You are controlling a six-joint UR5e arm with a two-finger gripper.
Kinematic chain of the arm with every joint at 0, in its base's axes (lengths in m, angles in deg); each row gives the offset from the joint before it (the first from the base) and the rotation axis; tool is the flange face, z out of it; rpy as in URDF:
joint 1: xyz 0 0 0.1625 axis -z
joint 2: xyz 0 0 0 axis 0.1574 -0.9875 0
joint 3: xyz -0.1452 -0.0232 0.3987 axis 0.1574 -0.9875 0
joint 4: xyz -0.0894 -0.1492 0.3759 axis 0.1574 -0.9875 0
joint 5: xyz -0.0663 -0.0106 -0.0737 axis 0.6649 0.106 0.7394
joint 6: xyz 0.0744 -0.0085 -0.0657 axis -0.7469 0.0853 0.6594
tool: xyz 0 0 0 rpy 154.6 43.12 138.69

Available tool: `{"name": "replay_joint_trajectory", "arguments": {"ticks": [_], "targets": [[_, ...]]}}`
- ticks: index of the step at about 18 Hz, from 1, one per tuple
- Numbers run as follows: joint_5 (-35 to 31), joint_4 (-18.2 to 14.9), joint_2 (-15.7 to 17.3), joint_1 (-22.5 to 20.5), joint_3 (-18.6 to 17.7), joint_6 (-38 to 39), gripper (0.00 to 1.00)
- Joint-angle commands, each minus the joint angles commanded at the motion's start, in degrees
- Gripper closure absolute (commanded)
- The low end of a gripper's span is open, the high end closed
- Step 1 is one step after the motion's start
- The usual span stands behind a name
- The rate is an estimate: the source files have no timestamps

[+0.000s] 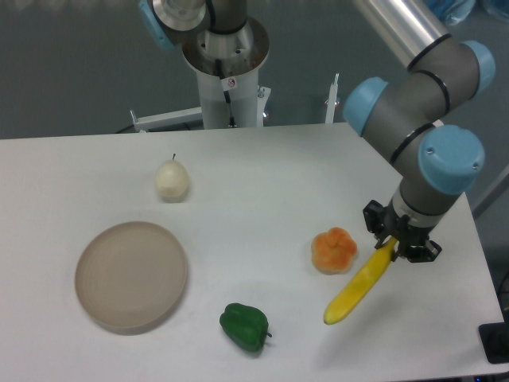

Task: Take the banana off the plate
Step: 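Keep carrying the held banana past the orange pepper, holding it above the table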

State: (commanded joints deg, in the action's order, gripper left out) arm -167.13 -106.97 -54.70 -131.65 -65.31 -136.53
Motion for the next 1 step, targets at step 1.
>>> {"name": "replay_joint_trajectory", "arguments": {"ticks": [1], "targets": [[-0.1,0.0,-0.1,0.0,-0.1,0.0,0.96]]}}
